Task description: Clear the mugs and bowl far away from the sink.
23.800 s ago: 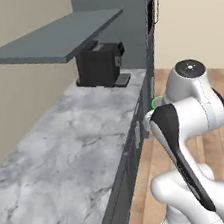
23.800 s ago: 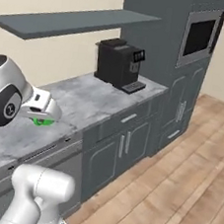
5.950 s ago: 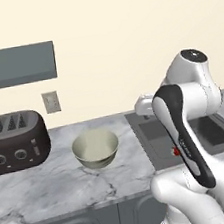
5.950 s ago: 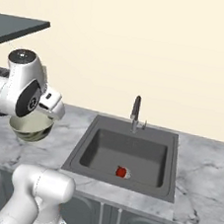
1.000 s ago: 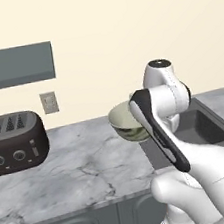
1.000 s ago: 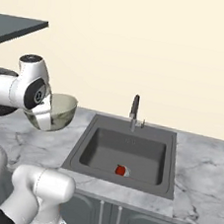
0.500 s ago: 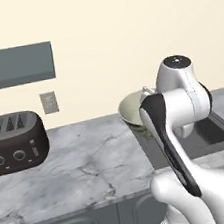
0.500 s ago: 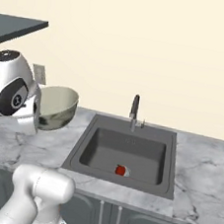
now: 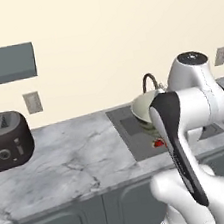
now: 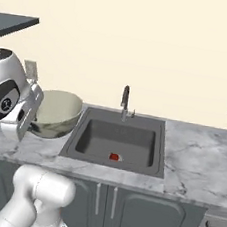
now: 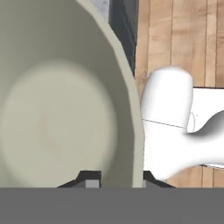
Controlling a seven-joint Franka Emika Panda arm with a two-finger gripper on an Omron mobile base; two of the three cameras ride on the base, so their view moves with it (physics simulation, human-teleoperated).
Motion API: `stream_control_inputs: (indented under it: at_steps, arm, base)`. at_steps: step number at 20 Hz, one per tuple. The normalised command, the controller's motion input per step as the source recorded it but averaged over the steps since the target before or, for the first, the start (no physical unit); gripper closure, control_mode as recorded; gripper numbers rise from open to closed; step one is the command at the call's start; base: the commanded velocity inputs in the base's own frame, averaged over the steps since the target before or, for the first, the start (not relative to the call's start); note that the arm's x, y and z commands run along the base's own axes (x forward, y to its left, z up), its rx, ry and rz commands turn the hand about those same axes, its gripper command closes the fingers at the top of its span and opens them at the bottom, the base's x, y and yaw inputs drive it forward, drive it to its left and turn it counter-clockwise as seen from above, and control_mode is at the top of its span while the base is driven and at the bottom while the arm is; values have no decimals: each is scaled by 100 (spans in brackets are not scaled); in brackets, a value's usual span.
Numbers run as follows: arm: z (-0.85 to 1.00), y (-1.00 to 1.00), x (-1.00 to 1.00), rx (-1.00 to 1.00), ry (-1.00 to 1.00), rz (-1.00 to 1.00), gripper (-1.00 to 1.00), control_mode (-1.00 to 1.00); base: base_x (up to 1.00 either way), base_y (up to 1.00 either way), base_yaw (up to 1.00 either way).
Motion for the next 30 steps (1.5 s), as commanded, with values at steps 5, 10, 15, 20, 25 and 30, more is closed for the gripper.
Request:
stream_control_inputs:
  at_steps: [5,10,15,20,25,30]
  arm:
    - [0,0,0,0,0,0,100,100]
    - [0,0,0,0,0,0,100,100]
    - [0,0,0,0,0,0,100,100]
    - [0,0,0,0,0,0,100,100]
    - [0,0,0,0,0,0,100,100]
    - [0,0,0,0,0,0,100,100]
  base:
    - [-53,-61,-28]
    - [-1,-18,-84]
    - [0,0,-100]
    - [0,0,-100]
    - [0,0,-100]
    - [0,0,-100]
